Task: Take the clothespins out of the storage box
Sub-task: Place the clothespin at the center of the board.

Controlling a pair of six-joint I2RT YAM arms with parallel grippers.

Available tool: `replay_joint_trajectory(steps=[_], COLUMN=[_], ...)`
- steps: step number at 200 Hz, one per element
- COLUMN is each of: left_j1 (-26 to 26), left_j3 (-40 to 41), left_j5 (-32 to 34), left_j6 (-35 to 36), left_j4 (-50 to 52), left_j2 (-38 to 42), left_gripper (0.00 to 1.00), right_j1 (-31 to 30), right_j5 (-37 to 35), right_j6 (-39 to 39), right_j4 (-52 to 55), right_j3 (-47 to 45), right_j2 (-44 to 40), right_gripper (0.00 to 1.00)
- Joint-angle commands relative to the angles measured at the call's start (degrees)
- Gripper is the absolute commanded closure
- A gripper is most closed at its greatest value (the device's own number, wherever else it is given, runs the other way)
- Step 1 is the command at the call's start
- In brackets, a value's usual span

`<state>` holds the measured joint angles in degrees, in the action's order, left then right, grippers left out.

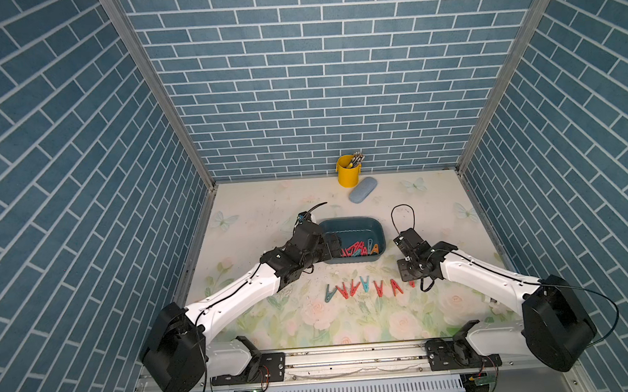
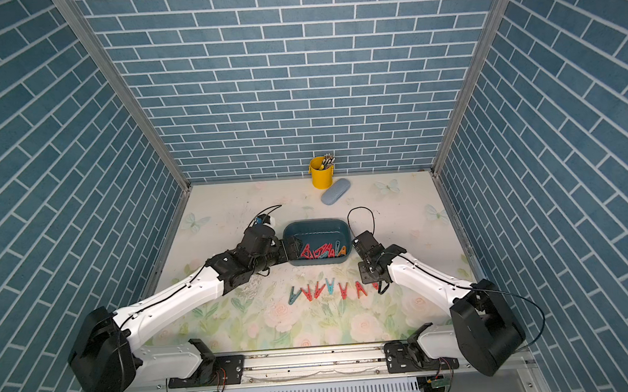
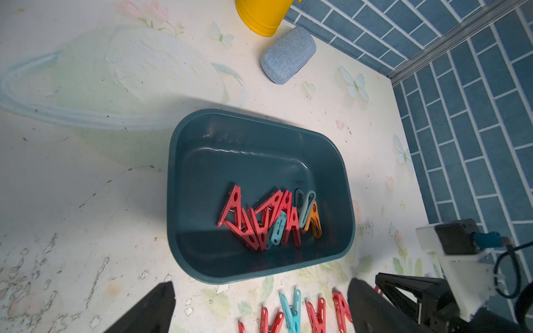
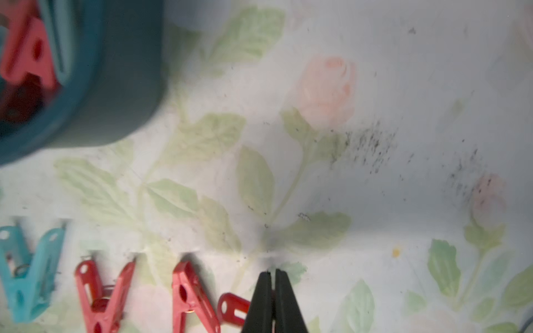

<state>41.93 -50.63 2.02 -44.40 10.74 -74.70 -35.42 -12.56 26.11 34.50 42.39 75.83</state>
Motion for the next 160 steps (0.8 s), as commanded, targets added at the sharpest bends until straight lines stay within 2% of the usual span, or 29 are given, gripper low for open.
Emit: replay_joint_trajectory(steps=[1,33,78,91,111,133,160], left_j1=[0.26,0.31,0.27,0.34,0.27,0.32,0.63], left_j3=[-1.93,-2.17,-2.89,-3.15,-3.50,-4.07,-5.54], left_j5=[-0.51,-0.90,-0.66,-0.96,-1.61,-2.32,-3.16], left_j6=[2.19,3.24,3.88,3.96,3.97,4.06,4.23], left_j4=[0.19,0.53,1.31,1.23,0.88,0.10,-0.78], left_j2=[-0.32,-0.54,-1.57,-1.95,-2.84,-3.93,-6.51], left_gripper=[0.00,0.00,0.00,0.01,0.00,0.01,0.02], right_j1=[0.35,0.44,0.61,0.63,0.68,0.70,0.70], right_j5=[0.94,3.49,2.19,2.36,2.45,2.19,1.82], right_j6=[3.57,5.63,6.32,6.46,6.72,6.55,6.19], right_j4=[-0.28,-2.19,-3.25,-3.64,-4.15,-4.59,-5.00], right_j3=[-0.49,-2.85,-3.42,-3.37,-3.11,-2.28,-0.94], right_j2=[2.12,3.53,4.32,4.31,3.36,1.60,-1.14], right_gripper=[1.00,1.00,1.00,0.91,0.85,0.71,0.65])
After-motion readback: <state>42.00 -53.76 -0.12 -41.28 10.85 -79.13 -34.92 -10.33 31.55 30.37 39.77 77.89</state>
